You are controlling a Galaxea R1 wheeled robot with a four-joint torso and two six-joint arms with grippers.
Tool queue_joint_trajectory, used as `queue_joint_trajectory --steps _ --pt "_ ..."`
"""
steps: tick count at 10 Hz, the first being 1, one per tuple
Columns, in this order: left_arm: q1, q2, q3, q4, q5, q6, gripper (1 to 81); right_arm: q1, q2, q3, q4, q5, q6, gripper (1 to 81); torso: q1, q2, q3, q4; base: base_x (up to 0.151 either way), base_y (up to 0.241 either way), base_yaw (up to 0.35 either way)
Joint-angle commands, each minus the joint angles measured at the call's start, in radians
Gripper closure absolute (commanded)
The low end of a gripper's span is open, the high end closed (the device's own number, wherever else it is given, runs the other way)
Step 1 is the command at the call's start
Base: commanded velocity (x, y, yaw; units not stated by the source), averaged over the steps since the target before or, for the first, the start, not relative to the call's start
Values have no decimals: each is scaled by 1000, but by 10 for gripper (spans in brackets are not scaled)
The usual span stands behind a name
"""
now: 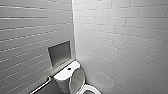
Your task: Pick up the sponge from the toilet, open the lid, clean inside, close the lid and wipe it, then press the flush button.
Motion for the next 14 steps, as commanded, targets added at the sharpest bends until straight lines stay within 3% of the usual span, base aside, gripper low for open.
queue_joint_trajectory --steps 1,2,3,4,7,8,10,14 --pt "-35 17 1 -545 54 493 10 24 2 5 11 -57 3 811 0 0 0 0 0 0 0" --pt "-37 16 4 -765 51 670 10 24 2 5 11 -57 3 811 0 0 0 0 0 0 0" --pt "-38 14 4 -871 48 794 10 30 4 5 11 -63 5 811 0 0 0 0 0 0 0" --pt "-46 17 1 -876 50 823 10 36 2 0 15 -68 3 811 0 0 0 0 0 0 0" --pt "-64 22 1 -872 45 834 10 61 7 -18 17 -105 0 811 0 0 0 0 0 0 0" --pt "-64 24 -1 -870 45 840 10 61 7 -21 19 -105 3 811 -64 100 0 0 0 0 0" --pt "-66 19 -1 -870 45 853 10 62 10 -28 19 -103 3 811 -79 123 0 0 0 0 0" --pt "-72 28 -16 -870 45 853 10 61 10 -28 19 -103 3 811 -163 254 137 0 0 0 0"
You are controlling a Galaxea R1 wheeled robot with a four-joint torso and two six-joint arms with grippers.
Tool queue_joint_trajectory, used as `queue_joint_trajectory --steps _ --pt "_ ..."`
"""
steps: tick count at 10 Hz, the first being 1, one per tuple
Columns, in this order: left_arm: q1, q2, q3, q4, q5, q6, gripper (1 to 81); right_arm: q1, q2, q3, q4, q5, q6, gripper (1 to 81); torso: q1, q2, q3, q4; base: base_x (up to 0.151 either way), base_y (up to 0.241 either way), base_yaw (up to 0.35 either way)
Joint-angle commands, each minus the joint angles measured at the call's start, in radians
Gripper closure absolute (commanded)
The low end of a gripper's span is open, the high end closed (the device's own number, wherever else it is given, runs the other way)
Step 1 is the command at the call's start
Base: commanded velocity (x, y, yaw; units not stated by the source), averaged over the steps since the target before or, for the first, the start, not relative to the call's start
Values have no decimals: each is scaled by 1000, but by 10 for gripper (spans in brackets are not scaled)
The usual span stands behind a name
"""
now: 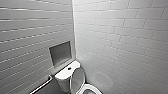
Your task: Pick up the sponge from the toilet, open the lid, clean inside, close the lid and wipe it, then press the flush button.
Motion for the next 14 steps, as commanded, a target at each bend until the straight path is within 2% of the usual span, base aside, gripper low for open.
queue_joint_trajectory --steps 1,3,4,5,7,12,14 --pt "-36 4 0 -8 63 9 10 27 4 3 13 -57 3 811 1 -2 96 0 0 0 0" --pt "-36 9 0 -7 64 9 10 27 4 3 13 -57 3 811 -25 35 149 0 0 0 0" --pt "-37 14 0 -5 69 11 10 27 4 3 13 -57 3 811 -30 44 80 0 0 0 0" --pt "-35 11 -8 -5 72 11 10 27 6 3 14 -54 5 811 -33 48 109 0 0 0 0" --pt "-36 8 -24 -5 67 11 10 26 9 4 16 -57 5 811 -36 50 130 0 0 0 0" --pt "-35 11 -29 -5 66 11 10 27 12 3 14 -58 3 811 -37 50 132 0 0 0 0" --pt "-37 11 -29 -5 66 11 10 27 12 1 16 -58 5 811 -38 50 132 0 75 0 0"
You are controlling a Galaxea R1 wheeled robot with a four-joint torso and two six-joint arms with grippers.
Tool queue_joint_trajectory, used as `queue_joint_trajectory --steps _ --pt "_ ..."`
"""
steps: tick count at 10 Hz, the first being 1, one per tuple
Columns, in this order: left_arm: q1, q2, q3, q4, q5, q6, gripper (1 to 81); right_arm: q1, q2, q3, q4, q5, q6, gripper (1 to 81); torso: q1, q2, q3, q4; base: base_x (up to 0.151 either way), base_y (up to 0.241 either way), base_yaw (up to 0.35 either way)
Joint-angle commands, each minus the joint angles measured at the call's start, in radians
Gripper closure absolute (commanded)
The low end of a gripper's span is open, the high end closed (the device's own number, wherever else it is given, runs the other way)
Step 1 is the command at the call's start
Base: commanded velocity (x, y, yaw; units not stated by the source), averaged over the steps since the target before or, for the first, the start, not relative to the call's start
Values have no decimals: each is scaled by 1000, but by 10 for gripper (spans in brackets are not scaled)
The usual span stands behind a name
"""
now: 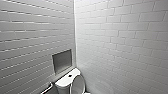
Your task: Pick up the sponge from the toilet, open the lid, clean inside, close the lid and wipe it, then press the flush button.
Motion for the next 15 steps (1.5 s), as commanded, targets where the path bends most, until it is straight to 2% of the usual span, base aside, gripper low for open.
queue_joint_trajectory --steps 1,5,9,12,13,15 --pt "-69 0 0 -5 54 11 10 58 6 2 12 -49 5 811 0 0 0 0 88 0 0" --pt "-68 0 0 -5 54 12 10 55 4 2 15 -43 5 811 0 1 0 0 89 0 0" --pt "-68 -2 0 -10 53 11 10 47 3 16 19 -48 3 811 1 2 0 0 0 0 0" --pt "-68 3 0 -10 54 9 10 48 -11 16 48 -43 3 811 1 2 0 0 0 0 0" --pt "-68 -5 2 -10 63 11 10 50 -17 45 39 -45 -6 811 1 2 0 0 0 0 0" --pt "-54 -14 16 -8 53 12 10 53 -104 225 36 -31 -11 811 1 2 0 0 0 0 0"
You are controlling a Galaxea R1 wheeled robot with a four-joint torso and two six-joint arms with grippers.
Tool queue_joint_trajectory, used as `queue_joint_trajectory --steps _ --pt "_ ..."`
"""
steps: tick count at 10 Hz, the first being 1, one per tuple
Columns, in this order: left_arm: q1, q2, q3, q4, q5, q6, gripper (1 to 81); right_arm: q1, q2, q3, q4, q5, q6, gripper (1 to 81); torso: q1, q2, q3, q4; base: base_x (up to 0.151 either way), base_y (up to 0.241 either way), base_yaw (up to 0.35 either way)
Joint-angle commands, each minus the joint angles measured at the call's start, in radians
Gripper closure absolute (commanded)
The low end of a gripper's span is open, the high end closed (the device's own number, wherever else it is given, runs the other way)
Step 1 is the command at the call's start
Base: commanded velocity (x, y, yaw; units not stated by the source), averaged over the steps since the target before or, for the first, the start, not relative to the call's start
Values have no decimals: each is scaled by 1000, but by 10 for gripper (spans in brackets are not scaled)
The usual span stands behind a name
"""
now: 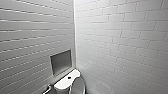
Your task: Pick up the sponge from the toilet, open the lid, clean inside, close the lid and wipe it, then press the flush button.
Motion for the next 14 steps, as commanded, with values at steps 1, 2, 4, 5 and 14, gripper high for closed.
queue_joint_trajectory --steps 1,2,4,5,14 --pt "-45 -15 17 -8 54 9 10 59 -153 299 10 -36 -8 811 0 0 0 0 0 0 0" --pt "-45 -18 17 -10 54 9 10 75 -249 432 14 -25 2 811 0 0 0 0 0 0 0" --pt "-45 -18 17 -10 54 9 10 107 -398 626 39 -24 36 811 0 0 0 0 0 0 0" --pt "-45 -16 17 -11 54 9 10 126 -443 672 41 -24 53 811 0 0 0 0 0 0 0" --pt "-41 -13 17 -14 57 9 10 270 -570 698 97 -24 96 811 67 -104 -40 0 0 0 0"
